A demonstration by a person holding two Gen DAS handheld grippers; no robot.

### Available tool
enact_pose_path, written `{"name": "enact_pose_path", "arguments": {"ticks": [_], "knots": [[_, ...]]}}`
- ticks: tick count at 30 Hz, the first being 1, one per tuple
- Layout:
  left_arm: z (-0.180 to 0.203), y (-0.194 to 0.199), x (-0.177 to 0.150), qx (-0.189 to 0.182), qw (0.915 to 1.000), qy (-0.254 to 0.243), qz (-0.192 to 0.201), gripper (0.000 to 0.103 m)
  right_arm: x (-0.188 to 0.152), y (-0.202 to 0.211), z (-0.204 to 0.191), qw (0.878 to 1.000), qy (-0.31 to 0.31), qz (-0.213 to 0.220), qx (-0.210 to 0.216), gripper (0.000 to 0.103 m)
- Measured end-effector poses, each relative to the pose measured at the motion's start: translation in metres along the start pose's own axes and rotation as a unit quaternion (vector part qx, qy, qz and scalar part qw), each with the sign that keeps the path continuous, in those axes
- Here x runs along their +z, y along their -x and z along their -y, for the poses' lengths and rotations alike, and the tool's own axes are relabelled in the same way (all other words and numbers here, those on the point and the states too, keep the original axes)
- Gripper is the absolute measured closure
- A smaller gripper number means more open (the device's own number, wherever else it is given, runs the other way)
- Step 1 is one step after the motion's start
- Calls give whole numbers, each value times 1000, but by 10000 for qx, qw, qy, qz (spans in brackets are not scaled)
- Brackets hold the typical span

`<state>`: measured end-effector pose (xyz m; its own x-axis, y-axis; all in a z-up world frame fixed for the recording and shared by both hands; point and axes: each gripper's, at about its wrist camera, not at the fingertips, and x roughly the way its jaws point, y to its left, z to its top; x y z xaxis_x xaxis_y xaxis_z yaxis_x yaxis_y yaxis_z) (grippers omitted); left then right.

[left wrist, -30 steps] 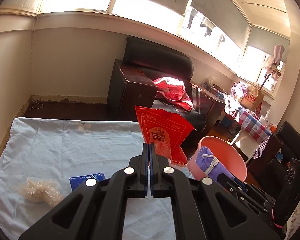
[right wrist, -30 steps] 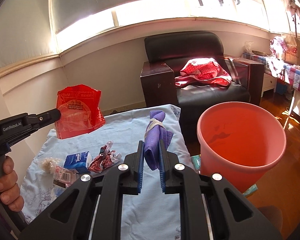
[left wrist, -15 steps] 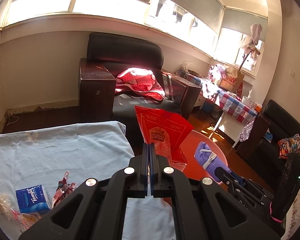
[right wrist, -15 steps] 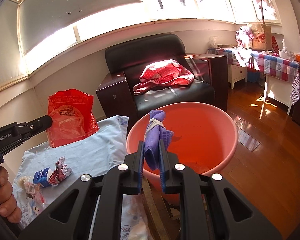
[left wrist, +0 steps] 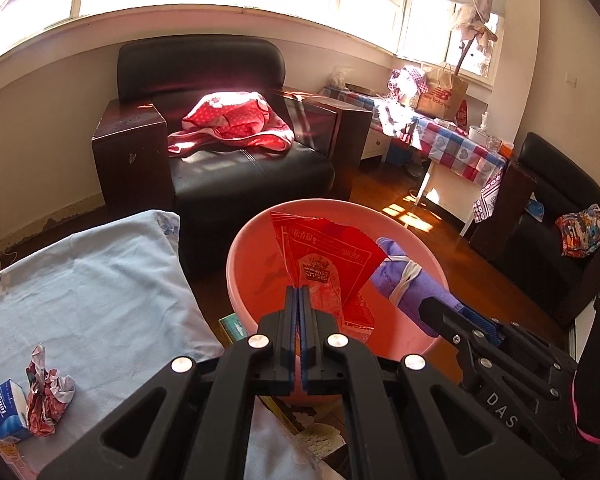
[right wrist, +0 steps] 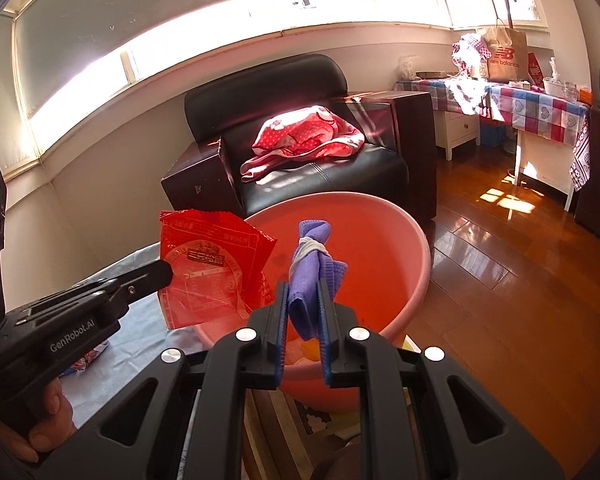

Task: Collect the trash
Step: 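Carry the purple bundle and red bag over the pink bucket, then open both tools to drop the bundle and bag into the bucket, then move both open tools back over the remaining trash on the bed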

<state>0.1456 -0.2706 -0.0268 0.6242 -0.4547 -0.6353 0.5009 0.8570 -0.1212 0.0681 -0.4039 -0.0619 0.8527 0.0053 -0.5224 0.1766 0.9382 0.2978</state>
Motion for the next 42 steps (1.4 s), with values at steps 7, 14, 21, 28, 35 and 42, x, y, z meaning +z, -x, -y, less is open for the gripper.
{"name": "enact_pose_path", "arguments": {"ticks": [7,14,21,28,35,42], "knots": [[3,-17,-9,60,9996,-55,-267,102,-4,-13,12,9997,-172,-184,72,89],[-2,-20,-10,112,9994,48,-327,100,-4,-25,17,9988,-297,-385,35,89],[-3,-13,-9,118,9997,44,-230,66,-3,-26,19,9986,-371,-385,20,73],[-7,3,-6,56,9999,88,-15,65,-1,-18,16,9992,-280,-282,-3,71],[-16,32,-11,82,9996,205,186,61,1,-4,2,9997,-122,-185,-37,71],[-37,73,-17,195,9979,370,488,56,0,14,-26,9999,122,-91,34,71]]}}
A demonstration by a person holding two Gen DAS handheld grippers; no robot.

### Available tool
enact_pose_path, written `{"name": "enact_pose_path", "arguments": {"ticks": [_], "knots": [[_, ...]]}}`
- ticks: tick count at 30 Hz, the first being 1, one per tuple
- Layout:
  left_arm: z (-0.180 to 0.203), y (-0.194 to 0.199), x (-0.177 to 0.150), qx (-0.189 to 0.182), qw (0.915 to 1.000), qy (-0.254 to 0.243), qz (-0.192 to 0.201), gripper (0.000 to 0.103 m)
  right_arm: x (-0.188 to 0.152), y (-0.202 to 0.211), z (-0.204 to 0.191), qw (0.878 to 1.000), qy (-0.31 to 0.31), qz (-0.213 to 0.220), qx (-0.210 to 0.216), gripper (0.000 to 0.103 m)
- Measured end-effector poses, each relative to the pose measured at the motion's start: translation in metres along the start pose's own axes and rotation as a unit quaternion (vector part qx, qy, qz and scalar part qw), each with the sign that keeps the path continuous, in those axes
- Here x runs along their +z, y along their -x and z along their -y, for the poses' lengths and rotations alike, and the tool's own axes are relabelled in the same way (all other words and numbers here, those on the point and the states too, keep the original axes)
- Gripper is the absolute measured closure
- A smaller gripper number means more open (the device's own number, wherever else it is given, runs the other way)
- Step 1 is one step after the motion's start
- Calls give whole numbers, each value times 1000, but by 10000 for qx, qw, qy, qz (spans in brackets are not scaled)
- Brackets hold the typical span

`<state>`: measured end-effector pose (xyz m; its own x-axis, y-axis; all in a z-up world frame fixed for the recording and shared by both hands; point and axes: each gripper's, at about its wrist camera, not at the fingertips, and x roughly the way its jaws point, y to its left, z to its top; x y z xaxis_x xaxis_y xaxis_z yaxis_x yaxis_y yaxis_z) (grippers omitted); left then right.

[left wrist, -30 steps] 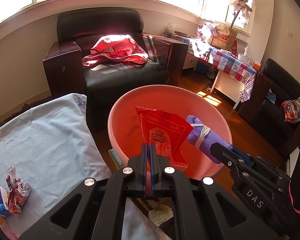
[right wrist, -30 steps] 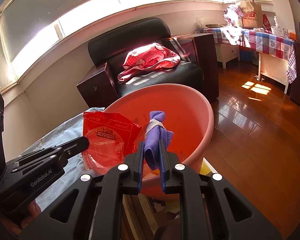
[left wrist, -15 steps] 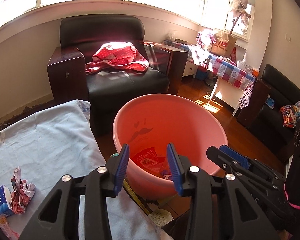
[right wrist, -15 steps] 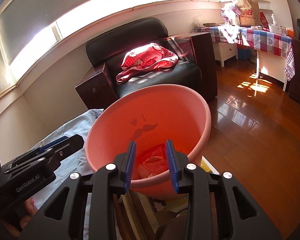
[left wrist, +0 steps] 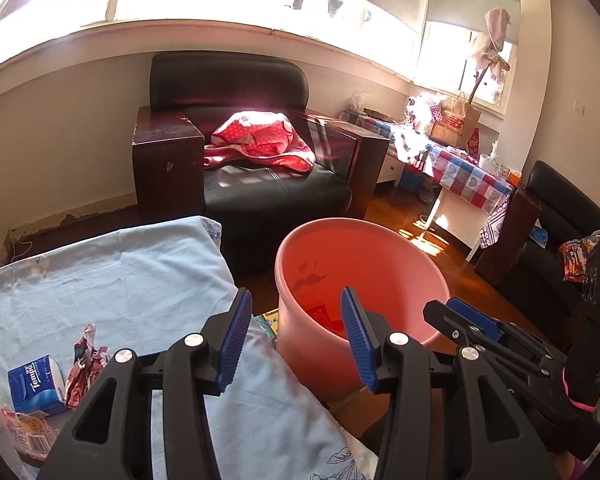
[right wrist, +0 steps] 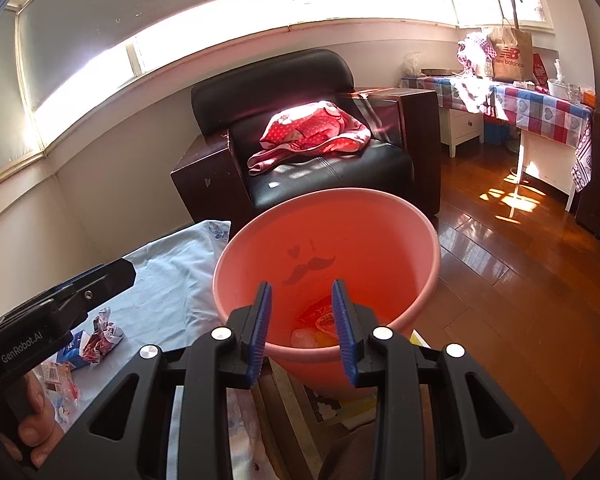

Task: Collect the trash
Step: 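Move both open tools back over the remaining trash on the bed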

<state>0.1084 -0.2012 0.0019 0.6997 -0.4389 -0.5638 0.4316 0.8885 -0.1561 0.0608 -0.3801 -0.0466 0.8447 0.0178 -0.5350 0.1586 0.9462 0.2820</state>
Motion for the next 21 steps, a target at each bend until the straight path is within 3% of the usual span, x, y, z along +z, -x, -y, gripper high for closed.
{"name": "enact_pose_path", "arguments": {"ticks": [6,8,17,21], "knots": [[-26,38,-4,197,9993,133,271,55,-1,18,-25,9995,253,159,79,71],[-36,48,-7,258,9989,223,315,50,-3,24,-33,9991,330,235,77,71],[-70,75,-38,571,9976,294,254,50,-19,41,-68,9959,709,561,46,71],[-85,82,-57,701,9970,292,154,50,-25,32,-86,9935,1093,303,40,71]]}}
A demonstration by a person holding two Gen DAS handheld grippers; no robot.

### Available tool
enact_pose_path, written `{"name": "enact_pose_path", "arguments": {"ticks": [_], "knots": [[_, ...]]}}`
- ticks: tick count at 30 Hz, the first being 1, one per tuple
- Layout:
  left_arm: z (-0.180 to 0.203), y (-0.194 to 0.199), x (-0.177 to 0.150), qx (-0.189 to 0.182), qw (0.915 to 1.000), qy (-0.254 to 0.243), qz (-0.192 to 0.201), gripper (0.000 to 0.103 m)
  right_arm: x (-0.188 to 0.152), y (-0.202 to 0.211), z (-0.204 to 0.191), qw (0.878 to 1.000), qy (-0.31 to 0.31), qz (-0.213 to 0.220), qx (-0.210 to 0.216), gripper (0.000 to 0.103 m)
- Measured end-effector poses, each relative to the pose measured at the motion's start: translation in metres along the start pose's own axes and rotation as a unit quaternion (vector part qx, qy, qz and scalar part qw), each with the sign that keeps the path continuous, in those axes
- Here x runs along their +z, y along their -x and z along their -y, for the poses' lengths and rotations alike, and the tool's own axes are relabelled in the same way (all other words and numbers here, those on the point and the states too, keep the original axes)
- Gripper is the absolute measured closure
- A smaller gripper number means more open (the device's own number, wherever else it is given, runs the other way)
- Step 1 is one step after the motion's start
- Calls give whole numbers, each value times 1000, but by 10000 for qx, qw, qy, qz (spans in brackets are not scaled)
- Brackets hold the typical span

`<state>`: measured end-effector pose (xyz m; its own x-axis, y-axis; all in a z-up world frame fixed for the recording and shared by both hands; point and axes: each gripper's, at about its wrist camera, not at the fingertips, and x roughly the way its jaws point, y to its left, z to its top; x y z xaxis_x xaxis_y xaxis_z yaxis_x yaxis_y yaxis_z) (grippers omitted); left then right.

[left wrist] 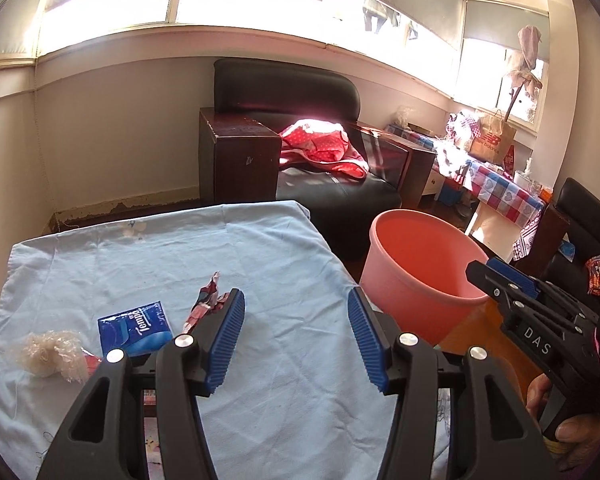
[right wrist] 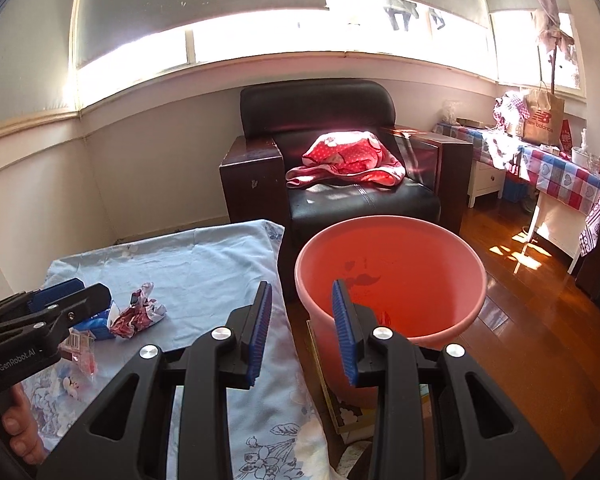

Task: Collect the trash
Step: 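Move both open tools back over the remaining trash on the bed, then grasp the clear barcode wrapper with left tool while right reaches toward blue tissue pack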

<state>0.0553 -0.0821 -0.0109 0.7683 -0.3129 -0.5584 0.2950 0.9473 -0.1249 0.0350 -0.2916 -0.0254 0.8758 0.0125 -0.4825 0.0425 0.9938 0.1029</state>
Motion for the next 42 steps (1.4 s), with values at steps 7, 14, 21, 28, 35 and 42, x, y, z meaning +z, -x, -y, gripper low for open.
{"name": "enact_pose_path", "arguments": {"ticks": [7,14,21,28,35,42], "knots": [[-48,28,-34,367,9991,215,-14,50,-6,-14,-35,9977,265,-351,514,71],[-105,51,-60,855,9932,766,-171,50,-14,-33,-77,9863,447,-846,1347,71],[-132,42,-70,750,9877,1287,-468,50,-28,-42,-108,9729,637,-1175,1888,71],[-134,14,-68,682,9849,1408,-746,50,-30,-40,-117,9644,747,-1277,2191,71],[-148,-9,-66,439,9759,1910,-962,36,-32,-49,-110,9618,531,-1483,2237,71],[-134,-12,-65,285,9815,1663,-908,67,-35,-52,-112,9600,581,-1534,2268,71]]}}
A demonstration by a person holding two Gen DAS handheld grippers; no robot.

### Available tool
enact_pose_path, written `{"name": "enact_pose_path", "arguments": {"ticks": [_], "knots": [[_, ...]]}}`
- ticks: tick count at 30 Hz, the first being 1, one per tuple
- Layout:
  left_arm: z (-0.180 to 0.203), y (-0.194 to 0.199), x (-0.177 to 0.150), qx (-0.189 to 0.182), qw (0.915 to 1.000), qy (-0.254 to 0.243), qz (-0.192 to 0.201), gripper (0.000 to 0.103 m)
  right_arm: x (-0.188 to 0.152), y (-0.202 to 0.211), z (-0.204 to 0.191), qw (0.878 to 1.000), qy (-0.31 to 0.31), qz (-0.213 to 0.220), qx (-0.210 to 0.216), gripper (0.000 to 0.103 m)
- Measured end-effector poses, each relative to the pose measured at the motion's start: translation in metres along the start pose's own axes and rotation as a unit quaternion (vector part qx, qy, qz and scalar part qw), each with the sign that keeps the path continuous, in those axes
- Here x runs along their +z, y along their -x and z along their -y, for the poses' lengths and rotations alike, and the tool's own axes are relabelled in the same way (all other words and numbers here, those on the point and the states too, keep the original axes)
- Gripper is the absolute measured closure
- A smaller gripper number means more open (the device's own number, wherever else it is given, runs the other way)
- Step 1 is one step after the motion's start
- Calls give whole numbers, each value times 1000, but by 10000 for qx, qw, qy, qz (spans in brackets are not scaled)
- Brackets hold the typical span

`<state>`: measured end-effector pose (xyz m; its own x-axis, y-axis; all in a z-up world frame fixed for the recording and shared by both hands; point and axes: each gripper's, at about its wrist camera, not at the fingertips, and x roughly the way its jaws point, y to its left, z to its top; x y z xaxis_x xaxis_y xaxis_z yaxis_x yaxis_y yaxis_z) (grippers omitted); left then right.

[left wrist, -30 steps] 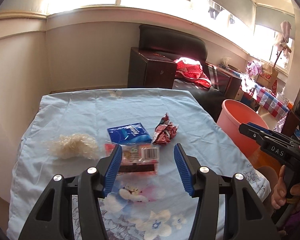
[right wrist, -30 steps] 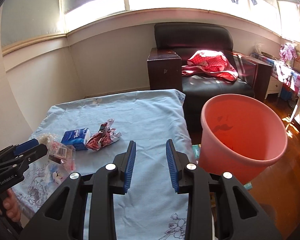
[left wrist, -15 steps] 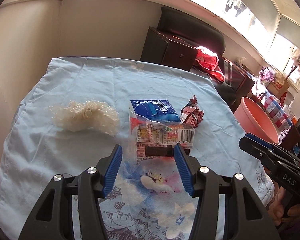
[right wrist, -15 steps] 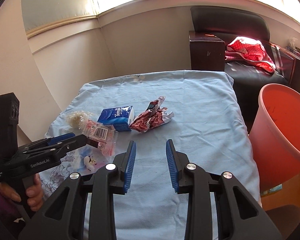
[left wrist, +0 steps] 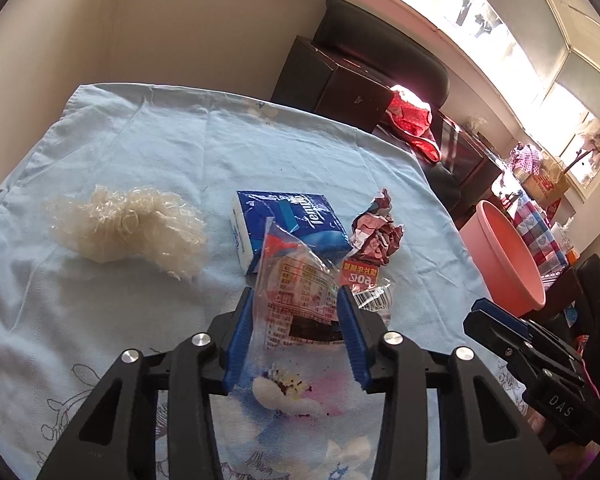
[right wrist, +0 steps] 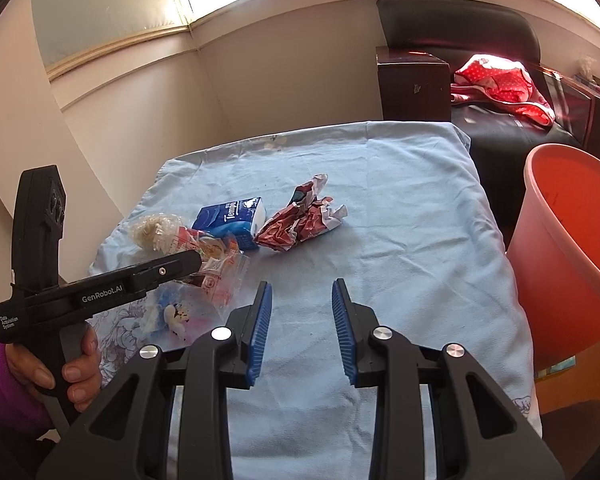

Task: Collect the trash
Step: 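Grasp the clear barcode wrapper with left tool while right reaches toward blue tissue pack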

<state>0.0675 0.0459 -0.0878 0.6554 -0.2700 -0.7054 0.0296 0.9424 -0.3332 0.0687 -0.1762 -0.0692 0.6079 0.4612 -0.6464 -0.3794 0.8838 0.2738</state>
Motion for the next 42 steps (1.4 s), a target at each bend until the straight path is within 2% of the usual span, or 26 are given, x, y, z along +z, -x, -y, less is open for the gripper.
{"name": "enact_pose_path", "arguments": {"ticks": [2,5,11,17,23,29,34,38,39,40,42], "knots": [[6,2,-2,36,9998,-187,64,76,0,0,1,10000,-14,-14,10,71],[13,6,-5,19,9992,-380,131,83,-2,0,1,10000,-27,-14,22,71],[22,17,-10,-84,9972,-684,279,91,-3,0,0,10000,-16,-24,38,71],[25,38,-8,-209,9953,-756,560,93,-1,-1,-1,10000,13,-29,30,71],[23,60,-3,-95,9914,-863,981,93,19,-11,-1,9999,-84,35,80,71],[11,68,-2,27,9912,-765,1083,93,41,-33,-5,9976,-549,-91,407,71],[-3,70,-2,108,9924,-596,1076,93,35,-58,-9,9936,-967,-409,411,71],[-14,70,-3,160,9930,-442,1082,93,41,-69,7,9856,-1606,-467,264,71],[-16,70,-3,158,9931,-406,1092,93,42,-71,11,9829,-1748,-507,277,69],[-17,71,-3,155,9931,-375,1103,93,44,-75,13,9809,-1841,-557,298,57],[-20,71,-2,143,9930,-337,1119,93,45,-80,12,9792,-1906,-627,301,54]]}}
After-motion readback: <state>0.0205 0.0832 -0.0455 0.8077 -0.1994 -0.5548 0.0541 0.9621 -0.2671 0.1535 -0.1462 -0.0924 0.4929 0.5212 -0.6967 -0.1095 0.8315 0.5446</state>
